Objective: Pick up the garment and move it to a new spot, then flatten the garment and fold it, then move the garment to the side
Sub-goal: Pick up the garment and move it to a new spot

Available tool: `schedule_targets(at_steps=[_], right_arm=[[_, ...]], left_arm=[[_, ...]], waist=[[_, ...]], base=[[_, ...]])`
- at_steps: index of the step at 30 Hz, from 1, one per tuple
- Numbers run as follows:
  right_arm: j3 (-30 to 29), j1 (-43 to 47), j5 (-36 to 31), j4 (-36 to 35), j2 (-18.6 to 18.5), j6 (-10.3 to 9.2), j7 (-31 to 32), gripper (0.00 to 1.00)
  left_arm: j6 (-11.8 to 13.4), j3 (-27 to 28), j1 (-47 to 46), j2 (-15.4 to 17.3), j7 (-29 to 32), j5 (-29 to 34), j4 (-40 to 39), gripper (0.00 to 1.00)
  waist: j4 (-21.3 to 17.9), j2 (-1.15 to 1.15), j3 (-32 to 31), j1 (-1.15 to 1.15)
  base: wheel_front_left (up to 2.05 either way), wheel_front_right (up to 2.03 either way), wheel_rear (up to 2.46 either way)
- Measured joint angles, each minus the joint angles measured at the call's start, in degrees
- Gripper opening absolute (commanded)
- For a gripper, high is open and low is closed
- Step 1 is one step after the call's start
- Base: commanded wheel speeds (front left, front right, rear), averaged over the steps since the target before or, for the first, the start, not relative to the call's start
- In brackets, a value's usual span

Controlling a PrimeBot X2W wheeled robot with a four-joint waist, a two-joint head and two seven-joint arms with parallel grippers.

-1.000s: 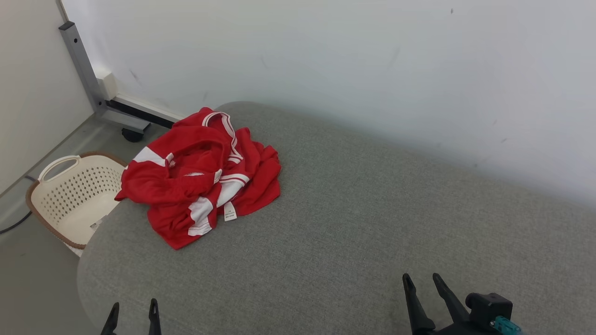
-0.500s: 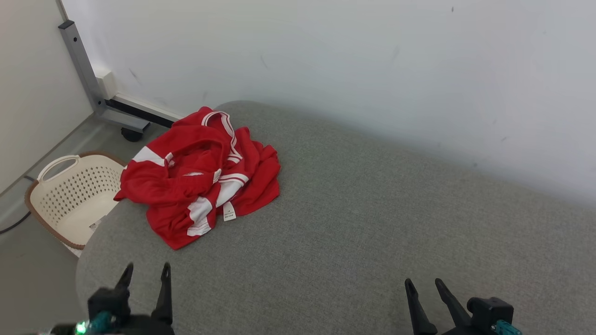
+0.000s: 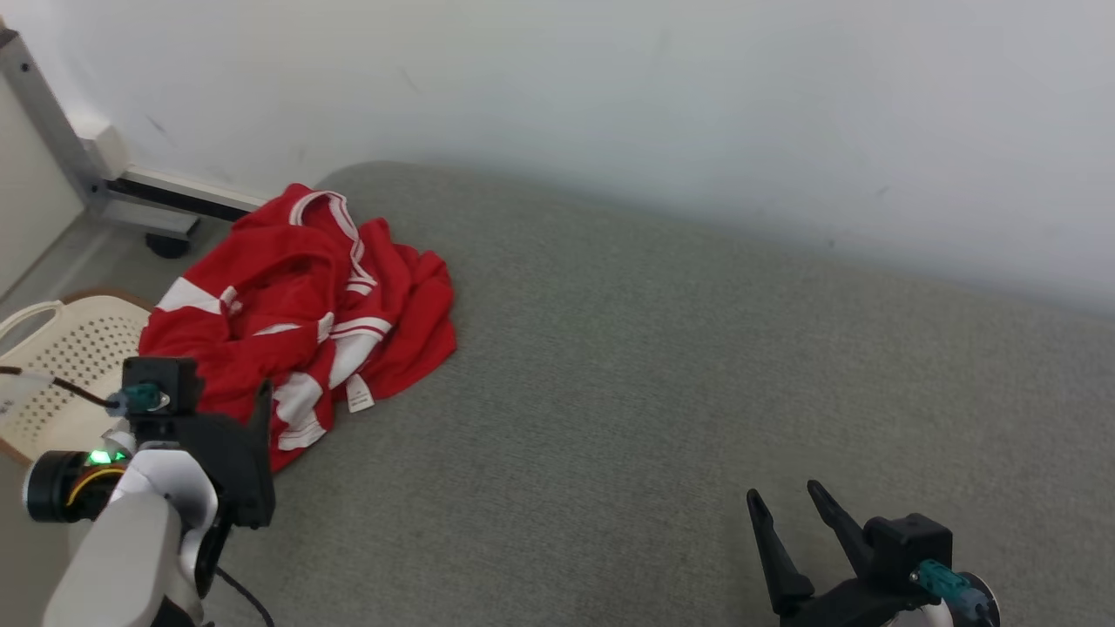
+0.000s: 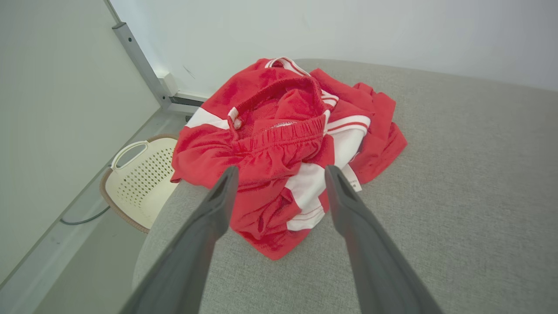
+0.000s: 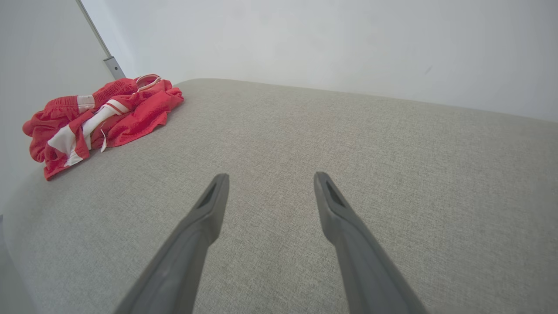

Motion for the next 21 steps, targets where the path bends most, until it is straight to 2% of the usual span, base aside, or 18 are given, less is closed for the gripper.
schedule_targets(at_steps=[8, 11, 15, 17, 18, 19, 21], right_arm=[[-0.5, 1.1, -1.6, -7.0, 0.0, 0.00, 3.7, 1.00], [-0.8, 1.6, -1.7, -8.9, -0.1, 0.00, 4.6, 1.00], [-1.1, 2.1, -1.8, -10.4, 0.0, 0.00, 5.3, 1.00], [-1.1, 2.4, -1.8, -10.5, -0.1, 0.00, 5.5, 1.00], [-1.1, 2.4, -1.6, -10.5, -0.1, 0.00, 5.5, 1.00], [-1.0, 2.4, -1.5, -10.5, -0.1, 0.00, 5.5, 1.00], [-0.6, 2.5, -0.8, -10.3, -0.1, 0.00, 5.4, 1.00]], left_arm=[[0.5, 0.5, -3.6, 2.8, 1.3, -1.3, 7.0, 1.00], [3.5, 0.8, -4.5, 4.5, 0.7, -0.9, 9.8, 1.00], [6.3, 1.5, -6.1, 5.9, -0.8, -0.5, 12.6, 1.00], [6.7, 1.5, -6.4, 5.9, -0.8, -0.6, 14.0, 0.53], [6.7, 1.4, -6.6, 5.9, -0.7, -0.6, 14.5, 0.18], [6.7, 1.3, -6.7, 5.8, -0.8, -0.6, 14.9, 0.00], [6.7, 1.1, -6.9, 5.4, -0.8, -0.7, 15.1, 0.00]], waist=[[-5.5, 0.00, 4.9, 0.00], [-7.7, 0.00, 6.7, 0.01], [-9.9, 0.00, 8.9, 0.01], [-10.8, 0.00, 9.8, 0.01], [-11.1, 0.01, 10.1, 0.01], [-11.4, 0.01, 10.4, 0.01], [-11.8, 0.01, 10.4, 0.02]], base=[[0.00, 0.00, 0.00], [0.00, 0.00, 0.00], [0.00, 0.00, 0.00], [0.00, 0.00, 0.00], [0.00, 0.00, 0.00], [0.00, 0.00, 0.00], [0.00, 0.00, 0.00]])
